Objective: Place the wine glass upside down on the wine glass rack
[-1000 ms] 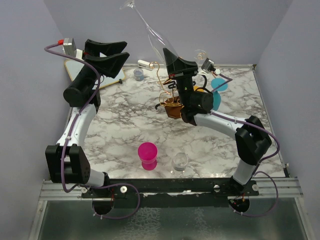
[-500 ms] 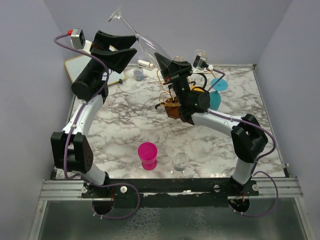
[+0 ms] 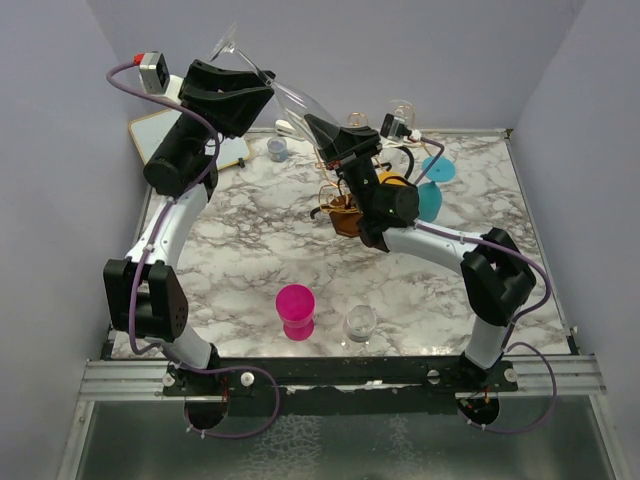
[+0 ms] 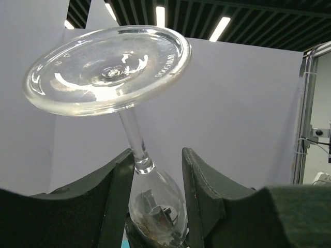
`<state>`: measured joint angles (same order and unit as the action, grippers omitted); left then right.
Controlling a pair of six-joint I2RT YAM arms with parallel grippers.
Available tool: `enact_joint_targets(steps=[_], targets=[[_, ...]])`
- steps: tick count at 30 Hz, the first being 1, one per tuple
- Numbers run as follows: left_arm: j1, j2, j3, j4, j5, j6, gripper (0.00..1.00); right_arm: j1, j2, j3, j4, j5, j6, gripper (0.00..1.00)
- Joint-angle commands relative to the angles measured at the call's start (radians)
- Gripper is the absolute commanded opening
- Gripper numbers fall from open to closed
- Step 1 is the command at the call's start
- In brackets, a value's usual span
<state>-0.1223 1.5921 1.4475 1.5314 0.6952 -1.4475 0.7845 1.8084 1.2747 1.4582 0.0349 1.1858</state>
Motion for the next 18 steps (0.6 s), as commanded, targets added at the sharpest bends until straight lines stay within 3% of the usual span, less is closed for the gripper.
enact_joint_targets(steps=[1, 3, 8, 15, 16, 17, 18], targets=[[-0.005, 0.022, 0.03, 0.161, -0.051, -0.03, 0.42, 0.008, 0.014, -0.001, 0.323, 0.001, 0.036, 0.01], [-0.007, 0.028, 0.039, 0.166, -0.056, -0.032, 0.36, 0.009, 0.017, 0.003, 0.324, 0.004, 0.042, 0.01], [-0.008, 0.041, 0.06, 0.178, -0.063, -0.041, 0.07, 0.018, 0.045, 0.02, 0.325, 0.043, 0.107, 0.01], [-0.008, 0.054, 0.101, 0.194, -0.077, -0.064, 0.04, 0.035, 0.071, 0.047, 0.326, 0.049, 0.121, 0.01], [-0.008, 0.055, 0.112, 0.198, -0.076, -0.066, 0.08, 0.036, 0.075, 0.05, 0.325, 0.048, 0.126, 0.01], [-0.01, 0.057, 0.12, 0.203, -0.076, -0.066, 0.18, 0.037, 0.079, 0.055, 0.326, 0.045, 0.128, 0.01], [-0.01, 0.058, 0.128, 0.208, -0.076, -0.066, 0.2, 0.039, 0.082, 0.057, 0.324, 0.043, 0.127, 0.01]])
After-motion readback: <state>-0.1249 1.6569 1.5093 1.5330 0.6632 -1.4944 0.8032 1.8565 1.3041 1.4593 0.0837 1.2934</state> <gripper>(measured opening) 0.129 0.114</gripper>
